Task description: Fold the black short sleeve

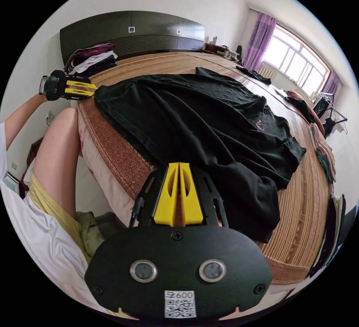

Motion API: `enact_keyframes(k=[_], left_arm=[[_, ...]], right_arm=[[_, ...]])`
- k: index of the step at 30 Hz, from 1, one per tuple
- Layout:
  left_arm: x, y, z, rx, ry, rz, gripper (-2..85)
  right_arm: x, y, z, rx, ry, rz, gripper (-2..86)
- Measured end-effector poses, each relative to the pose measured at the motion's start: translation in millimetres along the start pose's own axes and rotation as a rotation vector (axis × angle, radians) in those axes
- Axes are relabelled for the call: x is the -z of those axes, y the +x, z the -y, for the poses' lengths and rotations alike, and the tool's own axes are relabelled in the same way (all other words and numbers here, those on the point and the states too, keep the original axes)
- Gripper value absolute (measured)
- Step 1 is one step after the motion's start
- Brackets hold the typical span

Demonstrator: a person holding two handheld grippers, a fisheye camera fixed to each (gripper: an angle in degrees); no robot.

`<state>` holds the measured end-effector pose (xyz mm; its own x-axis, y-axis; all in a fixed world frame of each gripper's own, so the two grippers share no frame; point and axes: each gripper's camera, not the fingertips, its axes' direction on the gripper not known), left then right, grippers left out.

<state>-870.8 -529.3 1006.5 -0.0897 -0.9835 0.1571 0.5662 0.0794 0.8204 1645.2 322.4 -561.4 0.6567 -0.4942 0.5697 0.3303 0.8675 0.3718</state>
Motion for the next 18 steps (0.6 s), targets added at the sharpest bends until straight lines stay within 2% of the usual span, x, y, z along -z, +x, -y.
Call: enact_keyframes(k=[6, 14, 18], left_arm=[[8.1, 11.9, 4.6, -0.122, -0.011, 0.003, 1.1], [15.6, 9.4, 3.8, -0.038, -0.011, 0.024, 1.0], [28.0, -1.3, 0.5, 0.030, -0.001, 0.023, 1.0]], right_arm=[[-25.4, 47.2, -38.7, -0.050, 0.030, 0.037, -0.8], [-52.4, 56.1, -85.6, 0.067, 0.075, -0.127, -0.7], [-48.7, 43.7, -96.9, 0.192, 0.175, -0.008, 0.5]])
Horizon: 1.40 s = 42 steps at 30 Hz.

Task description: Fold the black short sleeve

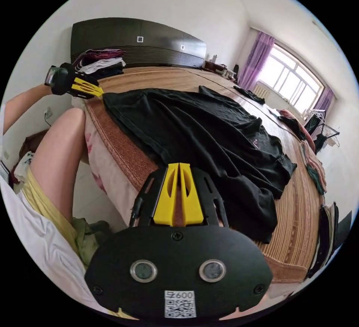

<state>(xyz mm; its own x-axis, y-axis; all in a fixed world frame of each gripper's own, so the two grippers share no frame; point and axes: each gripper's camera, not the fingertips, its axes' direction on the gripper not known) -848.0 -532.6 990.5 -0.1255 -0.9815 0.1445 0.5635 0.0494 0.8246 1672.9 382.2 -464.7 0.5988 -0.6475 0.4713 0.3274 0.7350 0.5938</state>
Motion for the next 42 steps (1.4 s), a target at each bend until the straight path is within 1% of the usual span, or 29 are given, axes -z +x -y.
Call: enact_keyframes(k=[4, 6, 9, 13, 17, 19, 22, 25, 27, 30, 32, 35, 39, 40, 42], left_arm=[[17.9, -15.8, -0.7, 0.074, 0.009, -0.024, 1.1], [23.8, -20.9, 0.3, 0.096, 0.010, -0.032, 1.1], [30.5, -26.6, 1.4, 0.141, 0.035, -0.025, 1.1], [29.8, -33.2, 0.6, 0.237, 0.067, -0.060, 1.1], [31.4, -33.2, -0.2, 0.310, 0.106, -0.085, 1.2], [34.1, -28.7, 1.6, 0.339, 0.136, -0.082, 1.2], [36.2, -20.7, 6.9, 0.369, 0.162, -0.065, 1.3], [36.7, -11.5, 16.4, 0.400, 0.186, -0.082, 1.3], [35.8, -4.8, 25.7, 0.418, 0.173, -0.104, 1.3], [31.6, 6.9, 44.6, 0.430, 0.128, -0.189, 1.5], [32.8, 17.0, 54.4, 0.438, 0.122, -0.204, 1.4], [39.7, 36.8, 68.5, 0.471, 0.102, -0.112, 1.6], [46.3, 63.4, 88.6, 0.464, 0.074, 0.073, 2.0], [48.0, 67.7, 93.2, 0.463, 0.091, 0.089, 2.0], [50.1, 68.4, 100.6, 0.469, 0.120, 0.046, 2.2]], right_arm=[[-7.9, -17.6, 12.0, 0.125, 0.073, 0.163, 6.3], [-19.0, -24.6, 21.4, 0.155, 0.101, 0.181, 7.1], [-49.3, -38.8, 39.6, 0.198, 0.133, 0.156, 7.5], [-104.8, -54.3, 56.5, 0.156, 0.120, 0.104, 7.1], [-133.0, -55.0, 59.7, 0.139, 0.156, 0.046, 6.5], [-147.1, -43.5, 58.9, 0.116, 0.159, 0.000, 4.7], [-161.6, -22.1, 48.8, 0.135, 0.133, 0.012, 0.6], [-158.4, 12.8, 30.4, 0.079, 0.164, 0.032, -0.5], [-155.3, 36.0, 20.0, 0.036, 0.171, 0.040, -0.7], [-156.6, 70.9, 7.2, -0.030, 0.161, 0.066, -0.8], [-159.7, 88.2, 1.7, -0.063, 0.146, 0.082, -0.8], [-165.2, 112.6, -7.6, -0.105, 0.133, 0.080, -0.8], [-170.5, 134.8, -15.4, -0.107, 0.138, 0.079, -0.8], [-172.0, 139.6, -16.0, -0.105, 0.137, 0.077, -0.8], [-173.7, 146.0, -17.0, -0.103, 0.141, 0.075, -0.8]])
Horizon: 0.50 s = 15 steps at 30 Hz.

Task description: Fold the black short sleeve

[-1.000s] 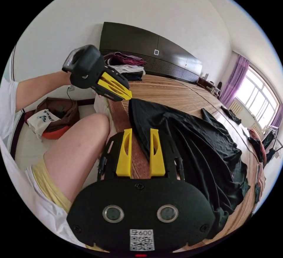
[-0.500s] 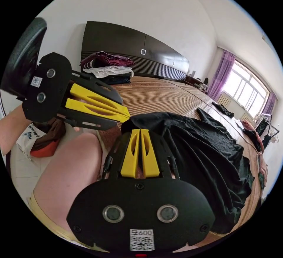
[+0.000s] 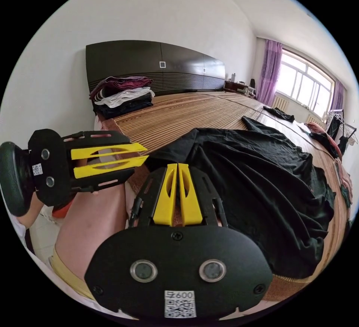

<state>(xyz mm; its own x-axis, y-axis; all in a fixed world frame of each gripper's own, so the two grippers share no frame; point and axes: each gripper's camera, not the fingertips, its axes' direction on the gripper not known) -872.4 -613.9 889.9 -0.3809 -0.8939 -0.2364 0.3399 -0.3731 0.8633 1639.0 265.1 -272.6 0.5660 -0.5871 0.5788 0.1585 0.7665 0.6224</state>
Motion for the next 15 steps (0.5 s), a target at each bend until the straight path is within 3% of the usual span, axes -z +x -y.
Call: enact_keyframes(k=[15], left_arm=[[-16.4, 67.7, 44.9, -0.140, 0.032, 0.160, 2.9]], right_arm=[[-5.9, 35.6, -13.0, 0.067, 0.024, -0.005, -0.8]])
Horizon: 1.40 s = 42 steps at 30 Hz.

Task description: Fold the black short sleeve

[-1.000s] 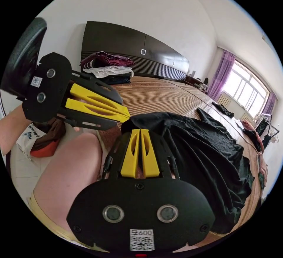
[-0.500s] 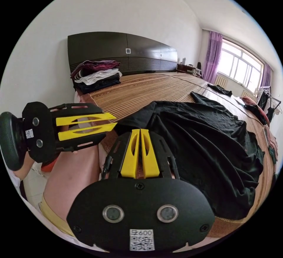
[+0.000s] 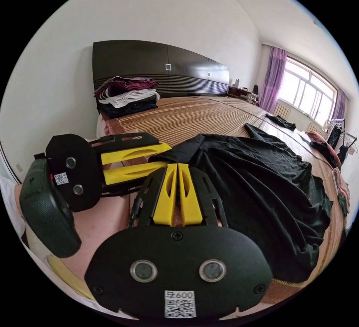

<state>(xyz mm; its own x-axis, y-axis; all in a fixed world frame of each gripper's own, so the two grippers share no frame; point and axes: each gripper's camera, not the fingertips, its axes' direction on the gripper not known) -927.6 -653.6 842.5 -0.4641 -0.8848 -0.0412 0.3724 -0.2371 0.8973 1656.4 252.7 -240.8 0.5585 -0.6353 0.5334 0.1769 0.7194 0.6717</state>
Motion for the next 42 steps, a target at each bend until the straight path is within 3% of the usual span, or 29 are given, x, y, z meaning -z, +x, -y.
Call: enact_keyframes(k=[8, 17, 22, 29, 35, 42], left_arm=[[6.7, 7.3, 13.3, -0.012, 0.020, 0.044, 1.1], [38.9, -62.4, 13.5, 0.232, 0.070, -0.122, 0.9], [55.5, -105.5, 12.4, 0.341, 0.108, -0.260, 0.9], [80.8, -116.6, 22.8, 0.349, 0.100, -0.257, 1.0], [106.3, -172.3, -7.3, 0.561, 0.113, -0.190, 1.0], [97.7, -237.1, -88.9, 0.966, 0.134, -0.344, 0.9]], right_arm=[[-10.6, 5.1, -12.1, 0.044, 0.016, -0.003, -0.1], [-32.3, -25.1, -18.2, 0.140, 0.019, -0.074, 6.4], [-43.5, -44.6, -15.8, 0.108, 0.073, -0.256, 5.2], [-77.1, -73.6, -18.7, 0.268, 0.045, -0.417, 0.0], [-110.4, -42.3, -67.0, 0.337, -0.141, -0.670, -0.6], [-67.6, 3.7, -141.1, 0.349, -0.275, -0.800, 1.8]])
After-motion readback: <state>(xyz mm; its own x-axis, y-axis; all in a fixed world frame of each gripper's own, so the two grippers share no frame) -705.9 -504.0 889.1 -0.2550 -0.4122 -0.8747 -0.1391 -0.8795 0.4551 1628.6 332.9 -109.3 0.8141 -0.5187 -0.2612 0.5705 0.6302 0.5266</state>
